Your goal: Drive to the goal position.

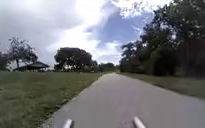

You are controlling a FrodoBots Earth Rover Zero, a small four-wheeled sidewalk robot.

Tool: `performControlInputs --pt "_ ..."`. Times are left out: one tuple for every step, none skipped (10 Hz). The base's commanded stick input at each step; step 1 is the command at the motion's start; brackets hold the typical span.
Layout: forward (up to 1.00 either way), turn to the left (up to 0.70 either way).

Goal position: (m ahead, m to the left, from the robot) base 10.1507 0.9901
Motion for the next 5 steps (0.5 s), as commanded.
performControlInputs --pt "0.7 0.0" --pt "0.7 0.0" --pt "0.7 0.0" --pt "0.7 0.0" --pt "0.7 0.0"
